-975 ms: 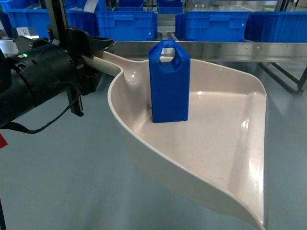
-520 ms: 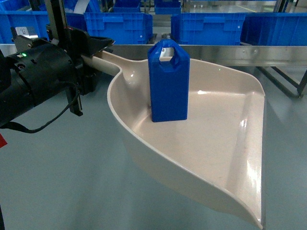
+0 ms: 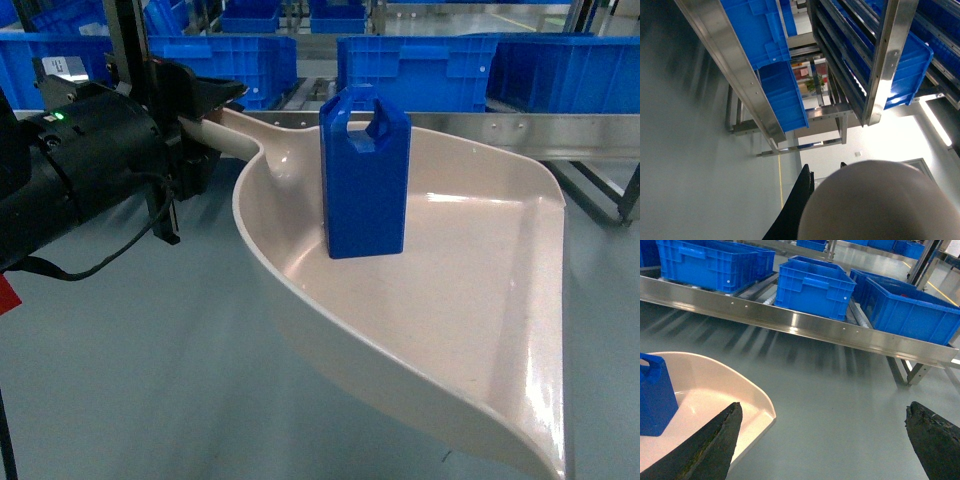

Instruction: Place part in tray to right shelf

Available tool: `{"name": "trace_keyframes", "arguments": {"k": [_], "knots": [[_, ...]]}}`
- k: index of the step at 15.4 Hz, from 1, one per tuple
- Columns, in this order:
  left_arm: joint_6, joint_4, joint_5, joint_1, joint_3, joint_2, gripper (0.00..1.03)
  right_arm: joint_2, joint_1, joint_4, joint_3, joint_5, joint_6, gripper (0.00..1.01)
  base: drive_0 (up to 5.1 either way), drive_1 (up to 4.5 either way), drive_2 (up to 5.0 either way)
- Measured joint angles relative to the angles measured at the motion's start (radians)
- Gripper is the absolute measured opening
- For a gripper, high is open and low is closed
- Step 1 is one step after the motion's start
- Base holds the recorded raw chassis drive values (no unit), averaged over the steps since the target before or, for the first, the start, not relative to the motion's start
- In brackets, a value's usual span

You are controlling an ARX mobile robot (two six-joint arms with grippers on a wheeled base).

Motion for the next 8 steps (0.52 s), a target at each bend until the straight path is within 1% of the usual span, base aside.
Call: {"name": "trace_keyframes", "arguments": {"k": [8], "knots": [[0.000,0.000,-0.001,0.001,0.000,0.000,0.12,-0.001,0.000,0.000,0.000,0.000,0.000,0.98,0.1,4.27,-4.1]]}}
